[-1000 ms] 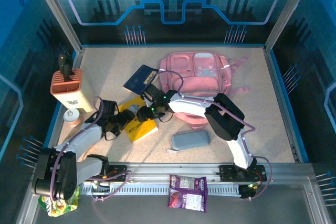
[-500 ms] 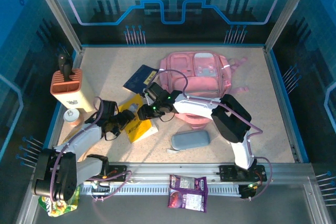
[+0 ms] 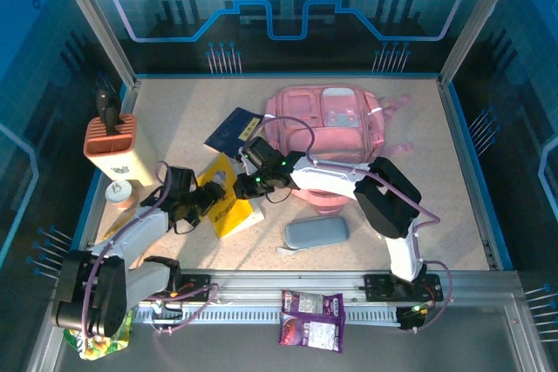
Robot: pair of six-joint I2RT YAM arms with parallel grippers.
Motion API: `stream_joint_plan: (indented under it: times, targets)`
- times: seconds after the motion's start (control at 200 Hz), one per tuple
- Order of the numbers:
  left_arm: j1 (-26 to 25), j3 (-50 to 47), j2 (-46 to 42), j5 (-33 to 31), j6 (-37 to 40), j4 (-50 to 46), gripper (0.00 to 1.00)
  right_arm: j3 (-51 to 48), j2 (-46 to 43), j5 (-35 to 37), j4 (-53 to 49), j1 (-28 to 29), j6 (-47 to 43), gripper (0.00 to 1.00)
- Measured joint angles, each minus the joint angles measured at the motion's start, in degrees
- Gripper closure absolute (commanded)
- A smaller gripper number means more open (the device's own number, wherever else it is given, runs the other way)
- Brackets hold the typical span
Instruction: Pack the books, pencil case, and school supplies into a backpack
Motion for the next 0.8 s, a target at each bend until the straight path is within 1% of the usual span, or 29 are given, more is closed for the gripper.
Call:
stream_joint_plan:
  times: [0.165, 0.33, 0.43, 0.56, 0.7, 0.8]
  targets:
    - [0.0, 2.1, -3.4, -0.2, 1.1, -3.3, 0.05, -1.5, -3.3, -0.2, 0.1, -0.5, 0.0, 0.9]
    - [0.7, 6.8, -7.7, -0.2, 2.6, -7.3, 0.01, -6.2, -10.4, -1.0, 1.0, -2.0, 0.1, 0.88]
    - [1.4, 9.6, -10.4, 0.7, 3.2, -9.0, 0.01, -9.5, -16.0, -1.6, 2.1, -3.7, 0.9, 0.88]
    - [2.1, 12.5, -12.6, 4.7, 3.4, -9.5, 0.01, -10.9, -21.3, -3.2, 2.7, -6.5, 1.3, 0.87]
    - [2.3, 12.9, -13.1, 12.9, 2.6, -5.0, 0.01, -11.8, -24.6, -6.8, 3.7, -9.9, 1.7, 0.86]
    - [2.3, 12.9, -13.1, 16.2, 1.6, -2.8, 0.01, -13.0, -26.2, -10.5, 4.8, -12.5, 2.6, 0.86]
